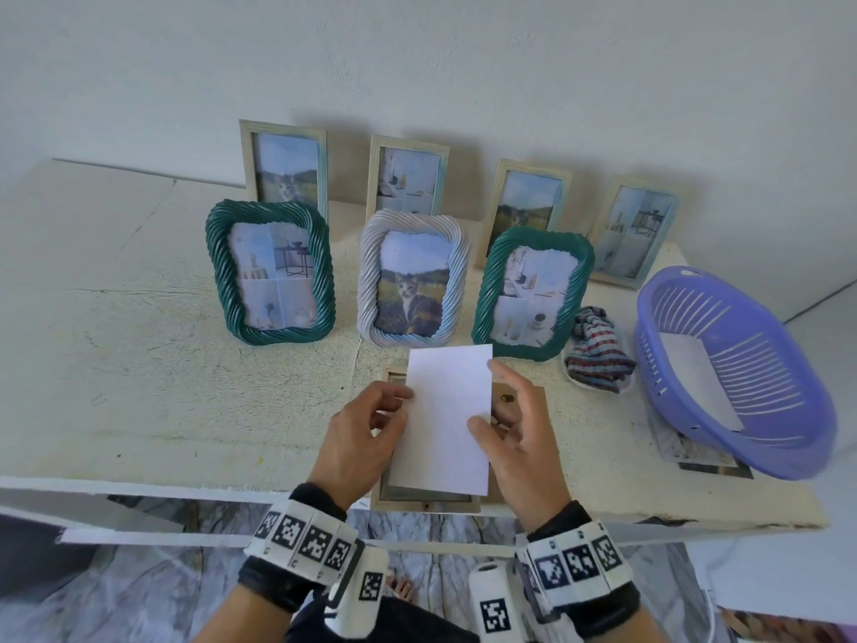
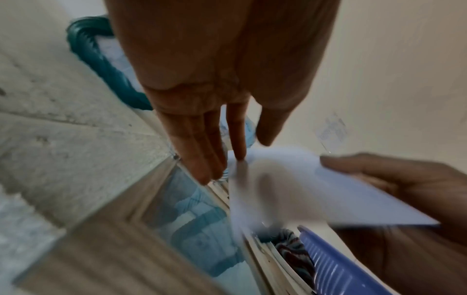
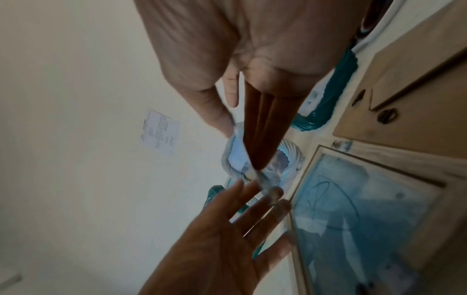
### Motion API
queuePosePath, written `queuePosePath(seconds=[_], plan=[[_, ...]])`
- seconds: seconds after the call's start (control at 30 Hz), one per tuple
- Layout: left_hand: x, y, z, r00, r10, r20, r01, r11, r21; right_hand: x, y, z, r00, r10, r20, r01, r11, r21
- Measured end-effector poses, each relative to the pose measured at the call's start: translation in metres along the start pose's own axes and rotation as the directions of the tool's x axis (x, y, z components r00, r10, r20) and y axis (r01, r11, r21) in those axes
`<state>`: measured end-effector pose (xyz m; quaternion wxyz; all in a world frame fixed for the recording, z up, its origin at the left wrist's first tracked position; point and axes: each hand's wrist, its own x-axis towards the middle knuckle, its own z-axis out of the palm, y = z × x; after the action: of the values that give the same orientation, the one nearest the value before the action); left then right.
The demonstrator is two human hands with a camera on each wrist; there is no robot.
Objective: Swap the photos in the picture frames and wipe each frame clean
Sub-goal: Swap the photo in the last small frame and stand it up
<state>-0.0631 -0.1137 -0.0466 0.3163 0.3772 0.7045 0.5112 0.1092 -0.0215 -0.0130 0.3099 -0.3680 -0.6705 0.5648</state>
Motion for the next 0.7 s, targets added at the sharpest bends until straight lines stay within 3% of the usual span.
queuePosePath(seconds=[0.1, 0.2, 0.27, 0.33, 0.4, 0.43, 0.53, 0.7], plan=[[-0.003, 0.015, 0.007, 0.986, -0.003, 0.164, -0.001, 1.000, 0.024, -0.003, -0.006, 0.001, 0.998, 0.015, 0.058, -0.024, 0.988, 0.156], [-0.006, 0.034, 0.013, 0.966, -0.062, 0.251, 0.127, 0.959, -0.252, -0.005, -0.005, 0.001, 0.988, 0.051, 0.146, -0.075, 0.984, 0.161], [-0.005, 0.038, 0.016, 0.982, -0.038, 0.188, 0.092, 0.952, -0.292, -0.007, -0.004, 0.000, 0.994, 0.039, 0.104, -0.052, 0.991, 0.124], [-0.003, 0.035, 0.021, 0.994, -0.037, 0.103, 0.068, 0.947, -0.314, -0.007, 0.000, -0.008, 1.000, -0.005, -0.019, 0.006, 0.999, 0.034], [-0.001, 0.033, 0.026, 0.997, -0.049, 0.066, 0.070, 0.925, -0.372, -0.008, 0.001, -0.019, 0.994, 0.043, -0.100, -0.052, 0.995, -0.087], [0.001, 0.033, 0.029, 0.997, -0.040, 0.064, 0.062, 0.913, -0.402, -0.009, 0.003, -0.025, 0.989, 0.122, -0.079, -0.129, 0.988, -0.089], [0.005, 0.038, 0.042, 0.995, 0.026, 0.092, 0.013, 0.916, -0.402, -0.017, 0.009, -0.042, 0.946, 0.316, 0.075, -0.323, 0.941, 0.104], [0.020, 0.045, 0.069, 0.987, 0.021, 0.157, 0.010, 0.980, -0.196, -0.042, 0.029, -0.082, 0.940, 0.338, -0.048, -0.321, 0.923, 0.210]])
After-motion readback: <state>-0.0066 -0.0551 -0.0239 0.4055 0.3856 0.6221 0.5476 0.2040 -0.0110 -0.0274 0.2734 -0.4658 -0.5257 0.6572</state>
